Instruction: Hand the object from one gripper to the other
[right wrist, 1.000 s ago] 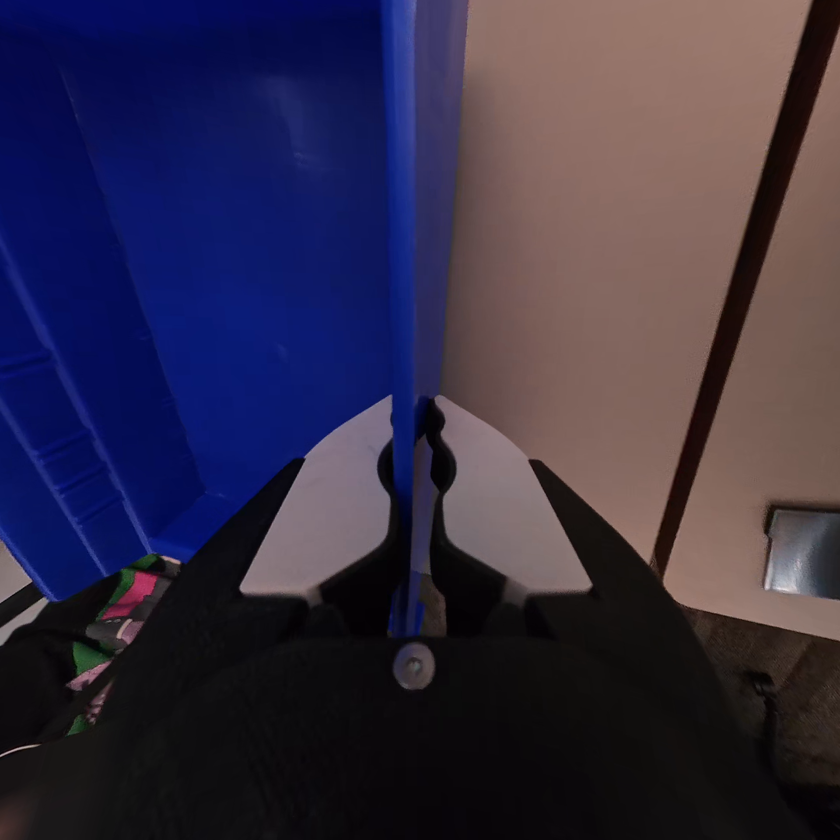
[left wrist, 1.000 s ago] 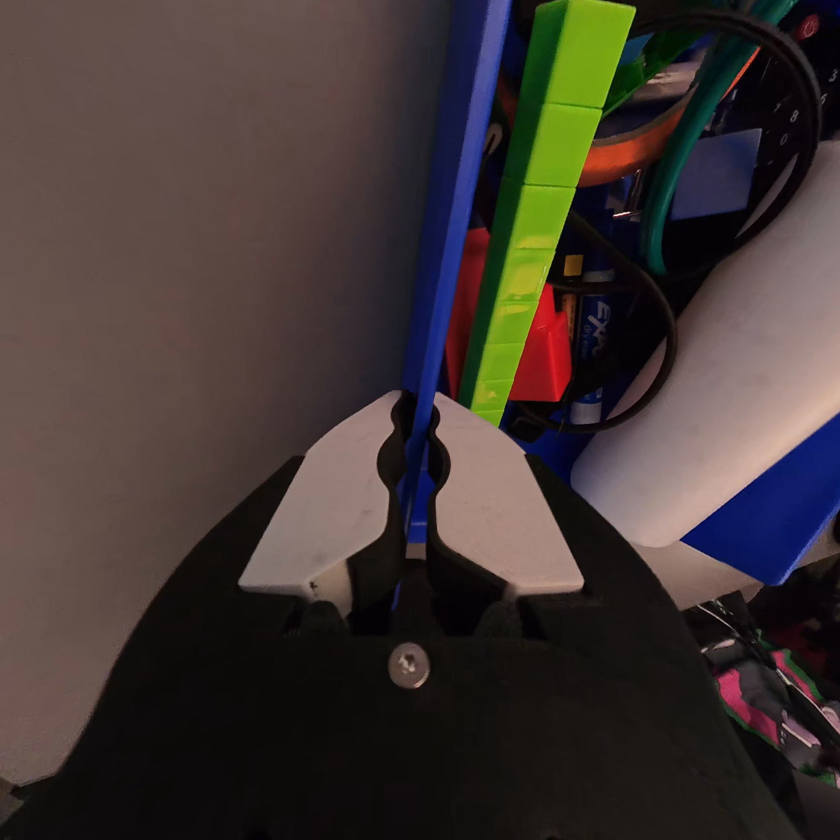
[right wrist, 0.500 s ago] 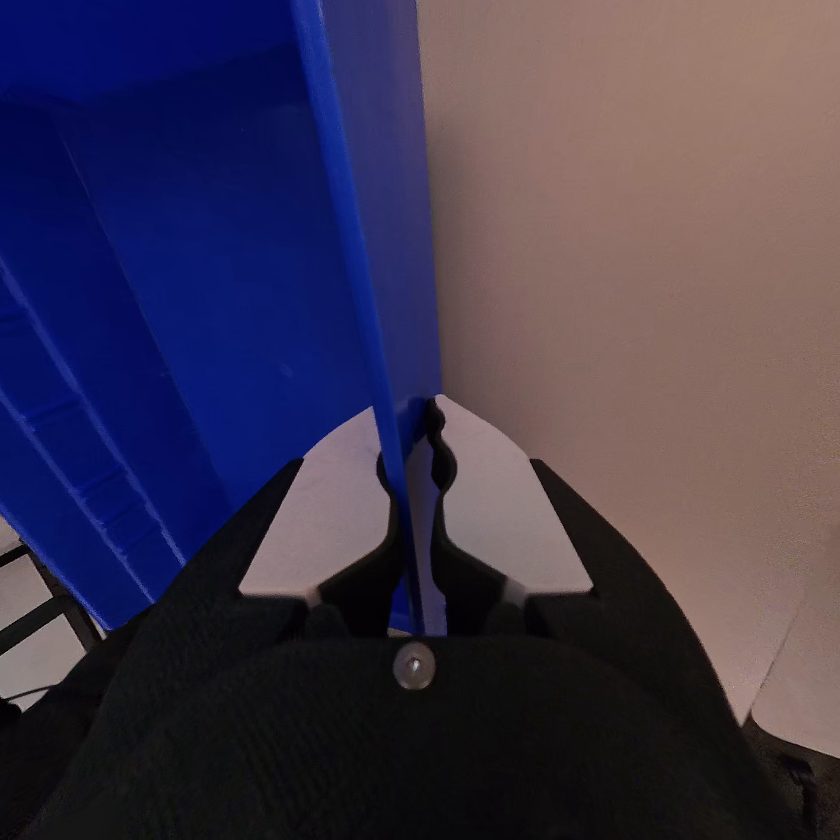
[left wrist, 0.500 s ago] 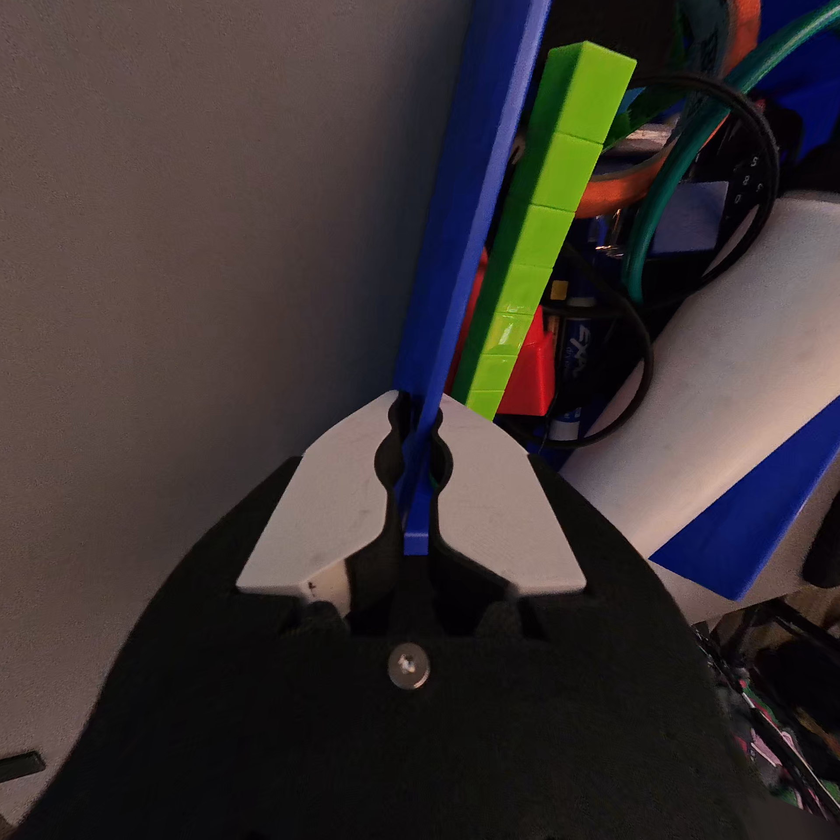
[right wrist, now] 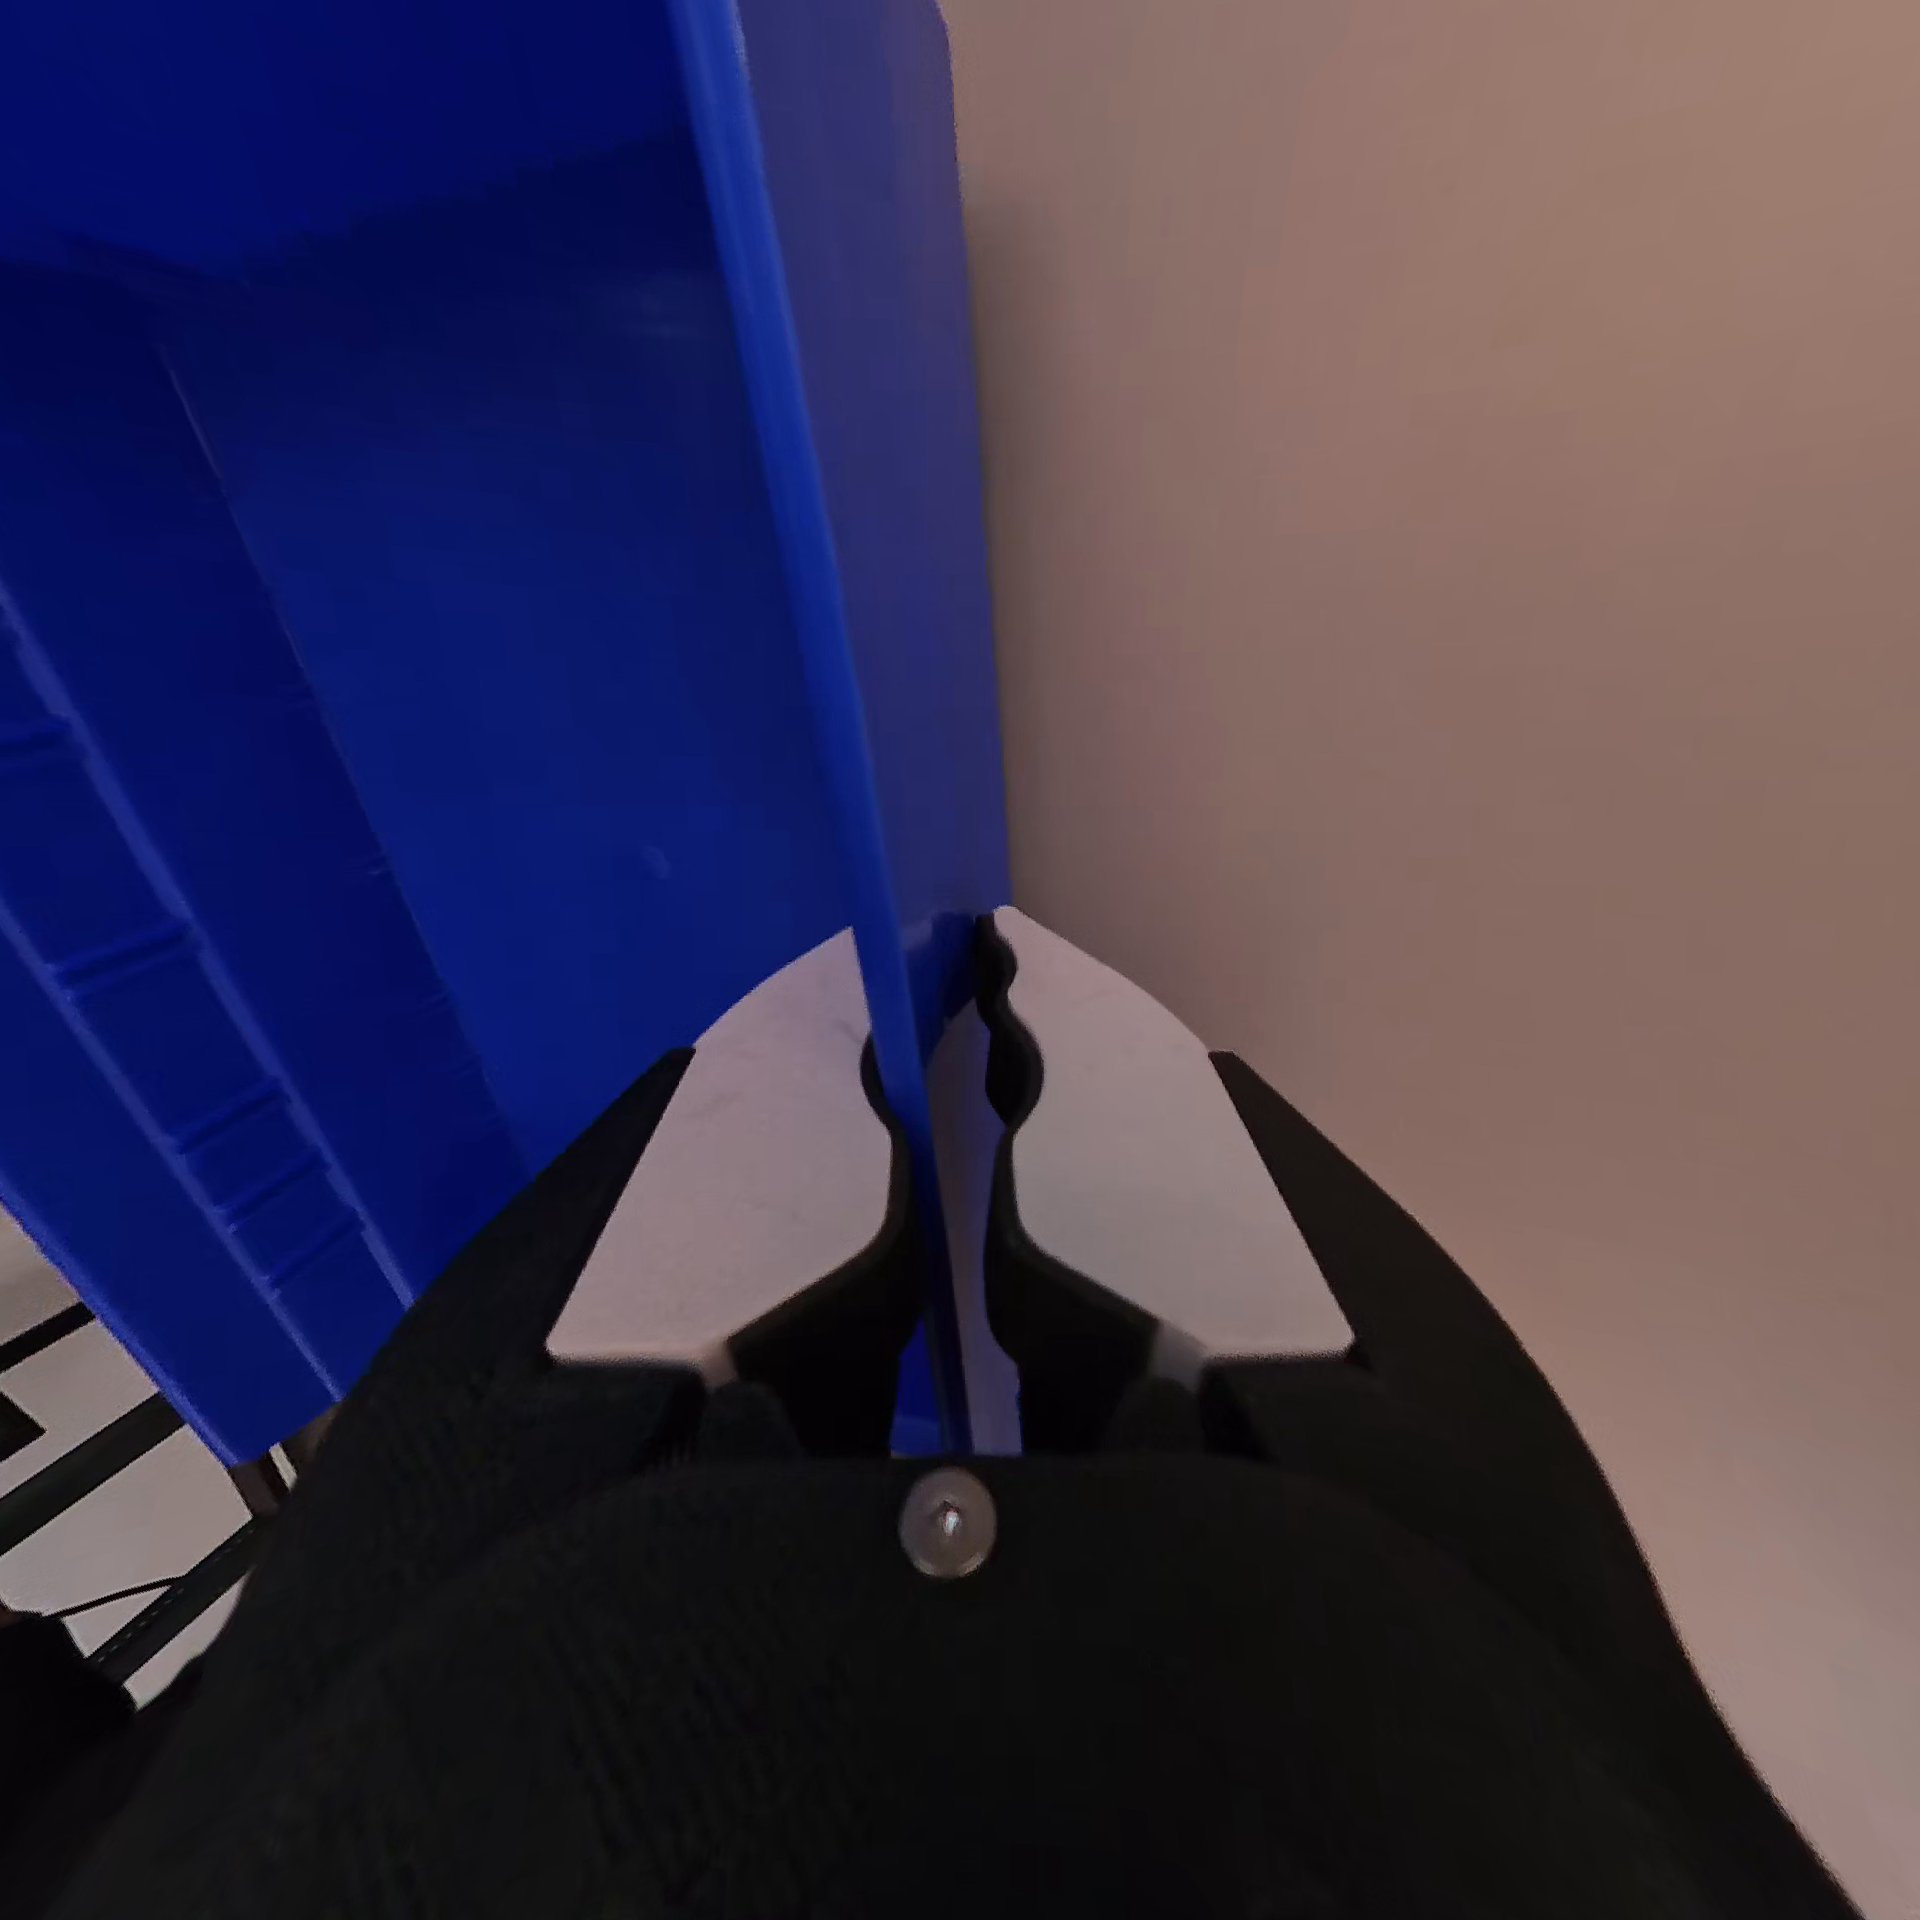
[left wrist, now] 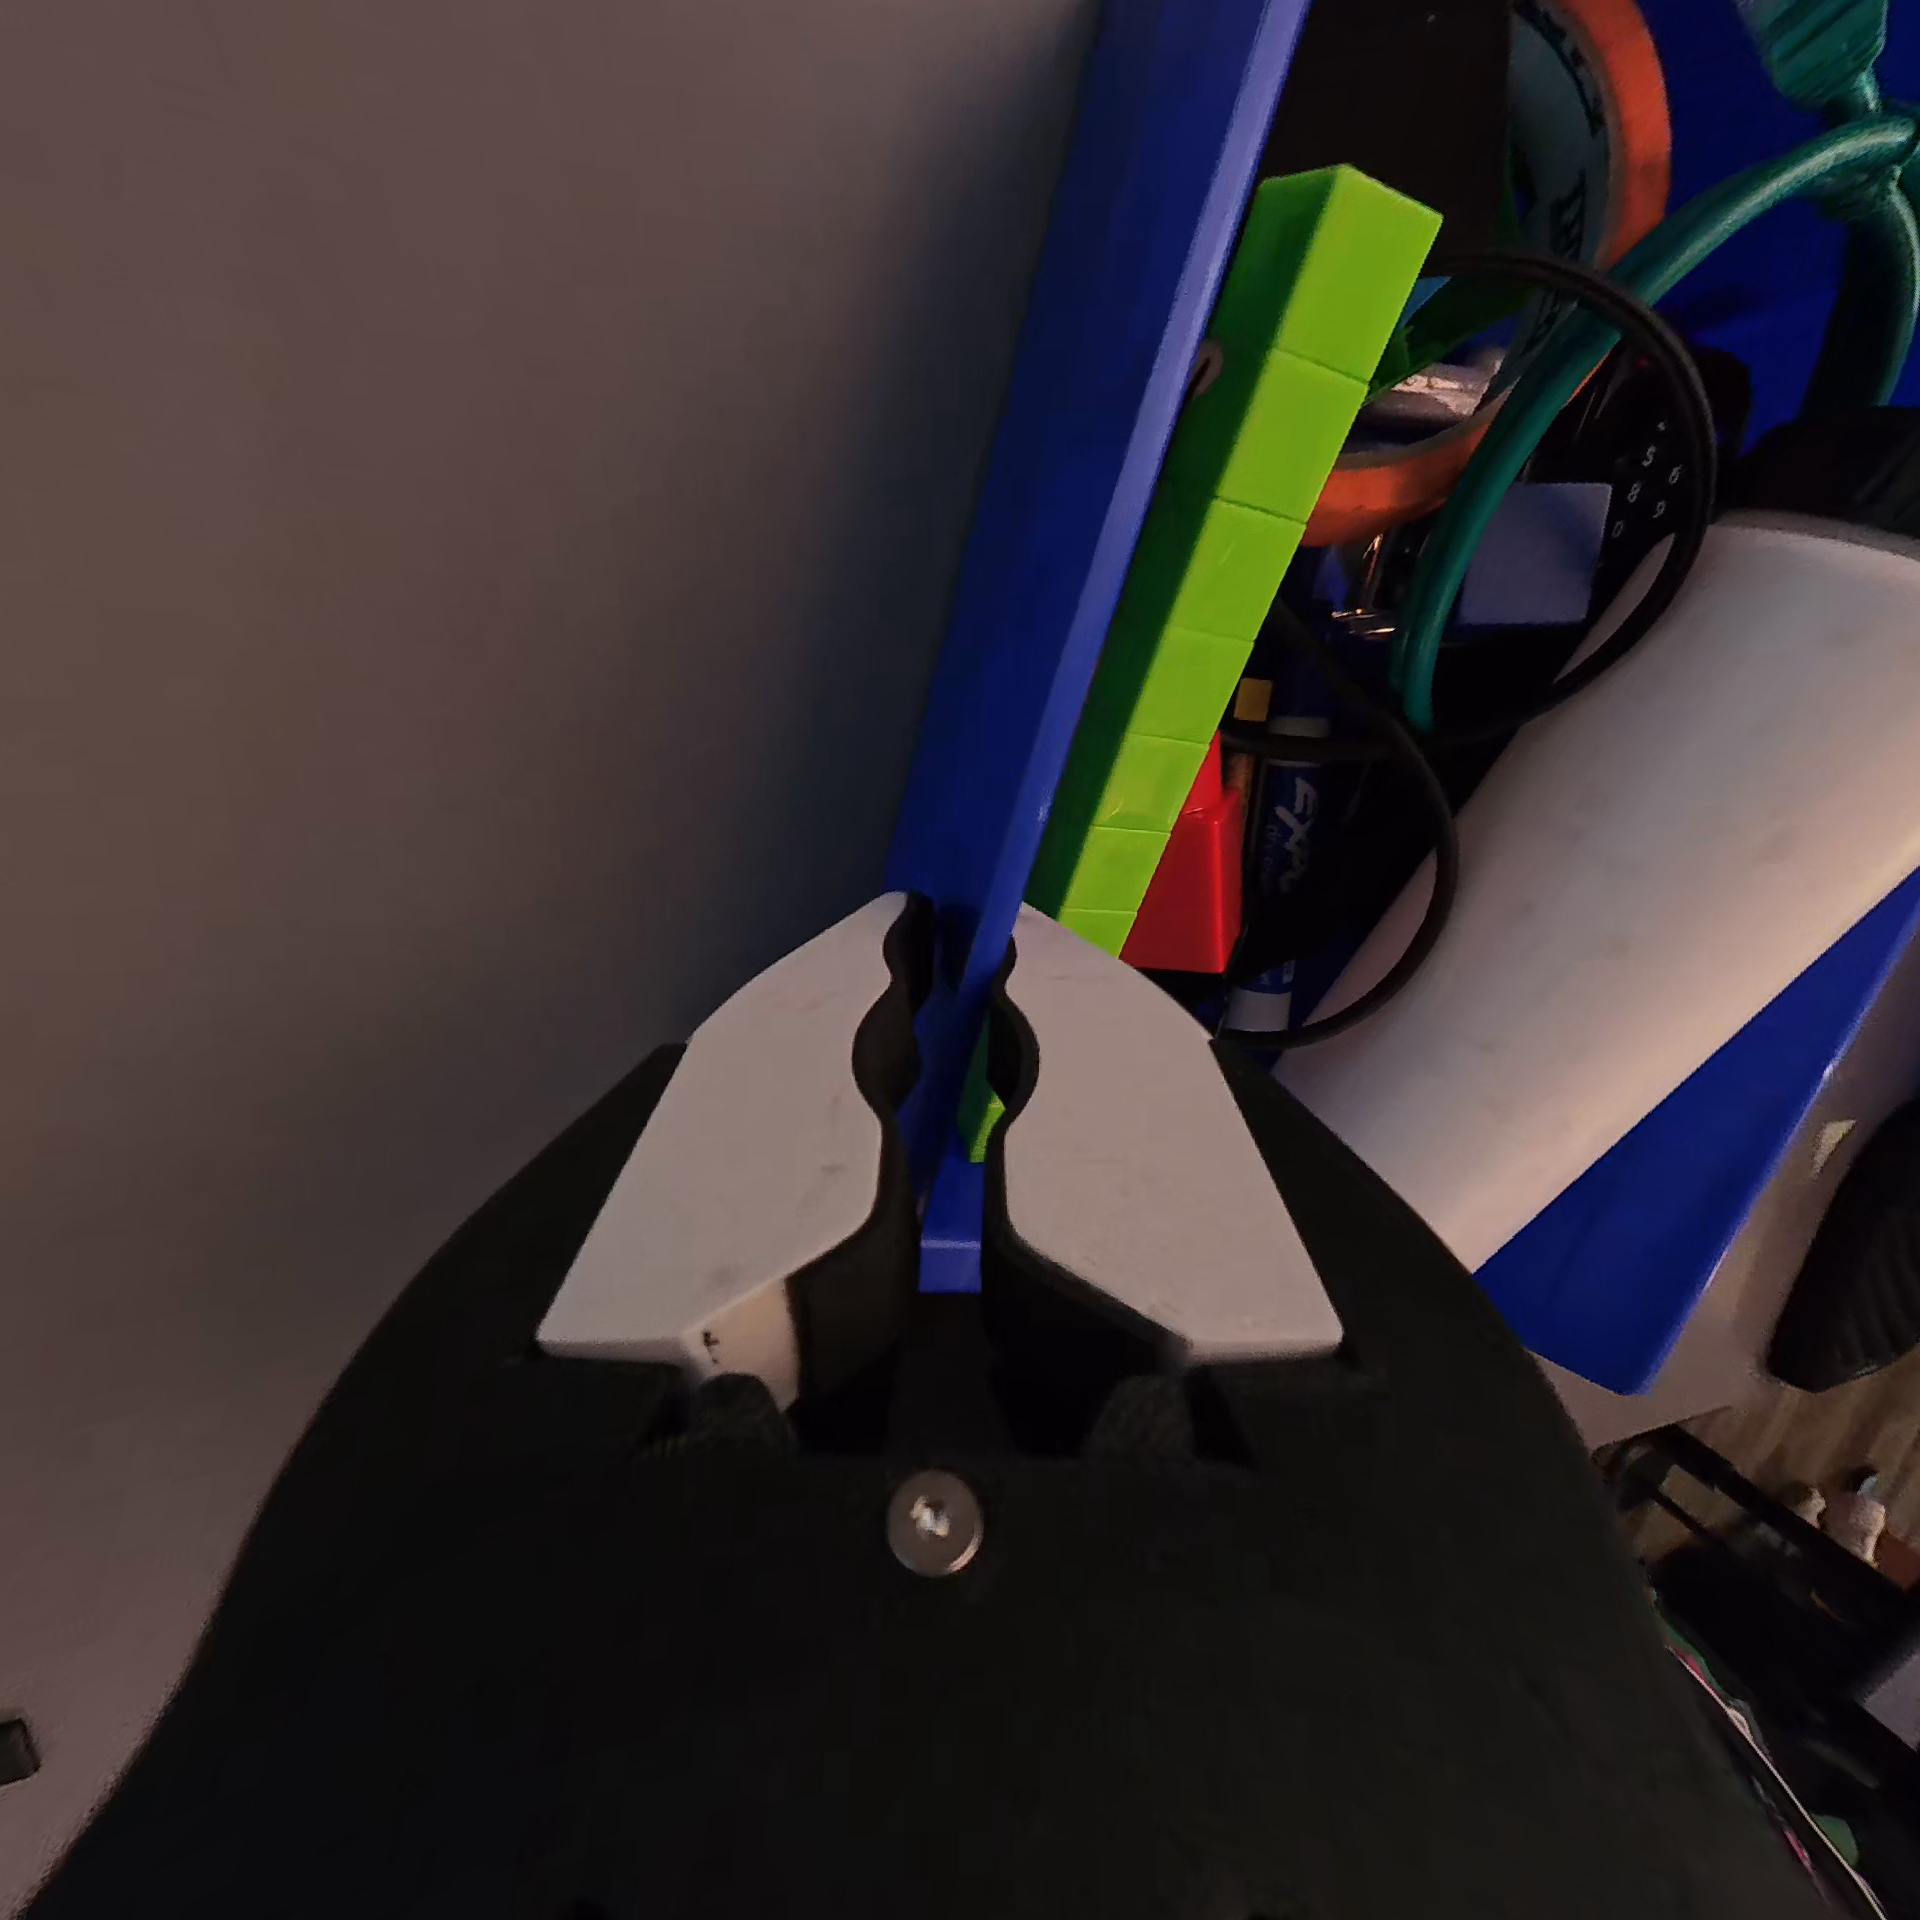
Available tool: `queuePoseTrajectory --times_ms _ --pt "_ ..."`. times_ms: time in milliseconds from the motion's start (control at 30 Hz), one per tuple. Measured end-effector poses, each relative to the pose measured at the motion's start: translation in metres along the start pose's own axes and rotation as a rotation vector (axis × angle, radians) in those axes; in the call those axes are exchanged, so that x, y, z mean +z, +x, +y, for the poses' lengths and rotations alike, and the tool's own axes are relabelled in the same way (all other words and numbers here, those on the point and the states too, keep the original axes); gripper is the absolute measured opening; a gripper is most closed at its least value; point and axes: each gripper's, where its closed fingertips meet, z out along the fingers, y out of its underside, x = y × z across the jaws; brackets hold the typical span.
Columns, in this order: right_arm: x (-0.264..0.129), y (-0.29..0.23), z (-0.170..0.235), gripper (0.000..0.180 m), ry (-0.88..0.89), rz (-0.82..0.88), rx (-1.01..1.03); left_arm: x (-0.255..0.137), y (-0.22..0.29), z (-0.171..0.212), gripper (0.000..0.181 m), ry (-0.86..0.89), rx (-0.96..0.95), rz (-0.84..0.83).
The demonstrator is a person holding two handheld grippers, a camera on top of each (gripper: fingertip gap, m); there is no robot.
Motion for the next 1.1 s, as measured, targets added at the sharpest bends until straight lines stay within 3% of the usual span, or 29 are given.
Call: queuePoseTrajectory --times_ms 300,1100 --pt "0.014 -0.007 -0.016 0.009 -0.02 0.128 -0.031 -0.012 -0.031 0.004 0.008 0.05 -0.087 -0.003" --pt "0.031 -0.028 -0.023 0.009 -0.034 0.112 -0.002 -0.03 -0.07 0.023 0.008 0.125 -0.162 -0.037"
